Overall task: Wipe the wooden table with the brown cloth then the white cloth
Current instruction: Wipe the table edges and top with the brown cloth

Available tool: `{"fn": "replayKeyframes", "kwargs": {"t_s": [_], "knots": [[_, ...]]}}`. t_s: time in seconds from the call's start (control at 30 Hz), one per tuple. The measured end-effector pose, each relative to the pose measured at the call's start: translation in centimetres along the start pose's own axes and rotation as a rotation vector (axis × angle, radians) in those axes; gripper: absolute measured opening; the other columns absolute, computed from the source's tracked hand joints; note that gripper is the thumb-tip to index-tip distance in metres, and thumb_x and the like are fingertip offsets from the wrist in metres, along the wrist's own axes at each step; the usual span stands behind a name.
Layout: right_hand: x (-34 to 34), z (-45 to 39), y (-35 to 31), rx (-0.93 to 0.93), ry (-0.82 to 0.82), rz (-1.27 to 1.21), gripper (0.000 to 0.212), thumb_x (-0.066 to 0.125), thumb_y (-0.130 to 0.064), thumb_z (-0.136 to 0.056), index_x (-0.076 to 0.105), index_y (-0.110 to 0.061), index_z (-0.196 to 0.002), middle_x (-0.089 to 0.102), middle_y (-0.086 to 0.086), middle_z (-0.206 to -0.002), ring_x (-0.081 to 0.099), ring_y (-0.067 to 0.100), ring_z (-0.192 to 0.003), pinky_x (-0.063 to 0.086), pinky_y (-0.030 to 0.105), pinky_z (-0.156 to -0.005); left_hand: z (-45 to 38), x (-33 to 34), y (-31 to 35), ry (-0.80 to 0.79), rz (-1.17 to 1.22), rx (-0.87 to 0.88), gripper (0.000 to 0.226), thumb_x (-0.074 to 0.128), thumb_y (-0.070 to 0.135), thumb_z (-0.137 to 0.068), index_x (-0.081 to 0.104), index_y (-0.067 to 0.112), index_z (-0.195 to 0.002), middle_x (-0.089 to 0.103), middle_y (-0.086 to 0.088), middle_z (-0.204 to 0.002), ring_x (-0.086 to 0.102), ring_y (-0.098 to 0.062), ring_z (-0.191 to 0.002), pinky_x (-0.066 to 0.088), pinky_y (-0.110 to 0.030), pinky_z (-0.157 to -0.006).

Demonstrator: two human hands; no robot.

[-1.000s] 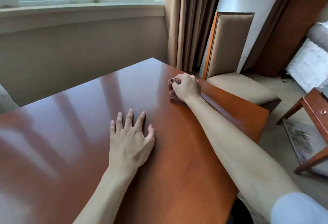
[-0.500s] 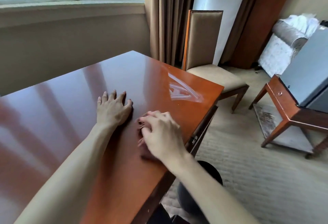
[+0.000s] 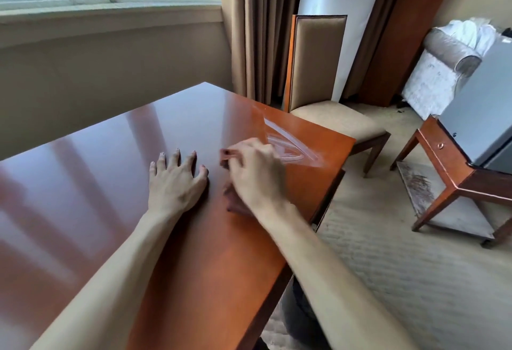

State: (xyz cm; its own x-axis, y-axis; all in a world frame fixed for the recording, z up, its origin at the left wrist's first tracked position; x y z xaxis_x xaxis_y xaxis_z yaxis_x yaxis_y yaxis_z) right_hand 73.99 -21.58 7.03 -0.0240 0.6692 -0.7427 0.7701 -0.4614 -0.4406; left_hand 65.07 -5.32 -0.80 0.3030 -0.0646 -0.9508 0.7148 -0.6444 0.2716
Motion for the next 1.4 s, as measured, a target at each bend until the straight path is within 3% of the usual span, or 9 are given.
{"fn": "replayKeyframes", "kwargs": {"t_s": [0.1,0.23,0.6,0.67,0.77,0.9,1.07,1.27,1.4], "knots": [[4.6,-1.2,-1.4,-0.008,-0.196,0.109,0.028,0.052,-0.030,-0.097,0.073,-0.018,-0.111,0.067,0.003,-0.121,0.058,0.034,-0.111,0.051,0.043,-0.090,-0.2,0.1,-0.1,0.021,0.004,-0.004,0.059,0.033,0.054,-0.098,0.036,0.032,-0.153,0.027,-0.008,-0.163,0.016,-0.034,-0.151,0.009,-0.049,-0.123],[3.7,-1.0,1.0,-0.019,-0.220,0.056,0.030,0.058,-0.035,-0.086,0.073,-0.027,-0.111,0.068,-0.004,-0.121,0.061,0.028,-0.109,0.055,0.041,-0.087,-0.2,0.0,-0.1,0.010,-0.003,-0.003,0.059,0.034,0.054,-0.099,0.036,0.032,-0.153,0.027,-0.009,-0.162,0.017,-0.035,-0.150,0.010,-0.049,-0.123],[-8.4,3.1,15.8,0.387,0.089,0.128,0.021,0.061,-0.021,-0.089,0.079,-0.026,-0.098,0.075,-0.002,-0.110,0.068,0.029,-0.098,0.052,0.032,-0.079,0.3,-0.3,0.2,-0.004,0.028,-0.018,0.059,0.033,0.052,-0.099,0.035,0.030,-0.154,0.024,-0.009,-0.164,0.014,-0.034,-0.152,0.007,-0.049,-0.124],[-8.8,2.3,14.2,0.387,0.153,0.072,0.021,0.062,-0.021,-0.091,0.080,-0.027,-0.099,0.075,-0.003,-0.109,0.070,0.023,-0.096,0.049,0.025,-0.076,0.3,-0.3,0.2,0.000,0.029,-0.017,0.059,0.033,0.051,-0.099,0.036,0.030,-0.154,0.025,-0.010,-0.163,0.015,-0.035,-0.151,0.008,-0.049,-0.124],[-5.3,0.3,6.8,0.152,0.177,-0.043,0.024,0.065,-0.023,-0.088,0.080,-0.030,-0.105,0.074,-0.009,-0.112,0.067,0.016,-0.102,0.054,0.026,-0.087,0.2,-0.2,0.1,-0.002,0.023,-0.017,0.058,0.033,0.051,-0.099,0.037,0.030,-0.153,0.026,-0.009,-0.163,0.015,-0.034,-0.151,0.008,-0.049,-0.124],[3.4,-0.3,0.1,0.037,-0.151,0.008,0.031,0.056,-0.023,-0.092,0.075,-0.027,-0.116,0.067,-0.004,-0.125,0.057,0.028,-0.113,0.053,0.040,-0.094,0.1,-0.2,0.1,0.005,0.022,-0.011,0.058,0.035,0.052,-0.098,0.038,0.031,-0.152,0.027,-0.009,-0.163,0.016,-0.034,-0.151,0.009,-0.049,-0.124],[2.0,2.4,0.9,-0.036,-0.205,-0.017,0.036,0.057,-0.028,-0.090,0.068,-0.032,-0.124,0.059,-0.010,-0.138,0.049,0.022,-0.125,0.045,0.038,-0.101,0.1,-0.2,0.1,0.003,0.018,-0.011,0.058,0.035,0.052,-0.098,0.037,0.031,-0.152,0.027,-0.010,-0.162,0.016,-0.034,-0.151,0.009,-0.049,-0.124],[3.7,-4.4,3.0,0.034,-0.273,0.028,0.030,0.059,-0.030,-0.086,0.074,-0.025,-0.111,0.069,0.002,-0.116,0.064,0.032,-0.109,0.055,0.040,-0.088,0.2,-0.3,0.2,-0.011,0.014,-0.010,0.059,0.034,0.052,-0.099,0.035,0.031,-0.154,0.025,-0.009,-0.164,0.015,-0.034,-0.151,0.008,-0.048,-0.124],[3.6,-1.9,2.6,0.012,-0.167,0.028,0.028,0.057,-0.024,-0.089,0.075,-0.024,-0.110,0.069,-0.001,-0.120,0.061,0.030,-0.108,0.053,0.038,-0.089,0.2,-0.3,0.1,-0.005,0.018,-0.015,0.058,0.034,0.051,-0.099,0.036,0.030,-0.153,0.026,-0.009,-0.163,0.016,-0.034,-0.151,0.008,-0.048,-0.124]]}}
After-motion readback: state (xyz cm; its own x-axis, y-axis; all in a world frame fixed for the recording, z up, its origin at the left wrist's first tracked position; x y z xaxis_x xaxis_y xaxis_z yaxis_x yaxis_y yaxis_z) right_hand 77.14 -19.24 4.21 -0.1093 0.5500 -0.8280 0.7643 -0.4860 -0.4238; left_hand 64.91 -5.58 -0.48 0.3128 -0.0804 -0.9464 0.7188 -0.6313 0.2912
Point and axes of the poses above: each hand's wrist, its own z-axis away from the middle knuckle, its own x-axis out of the palm, y = z × x, the point moved 7 cm from there along -z, towards the middle knuckle
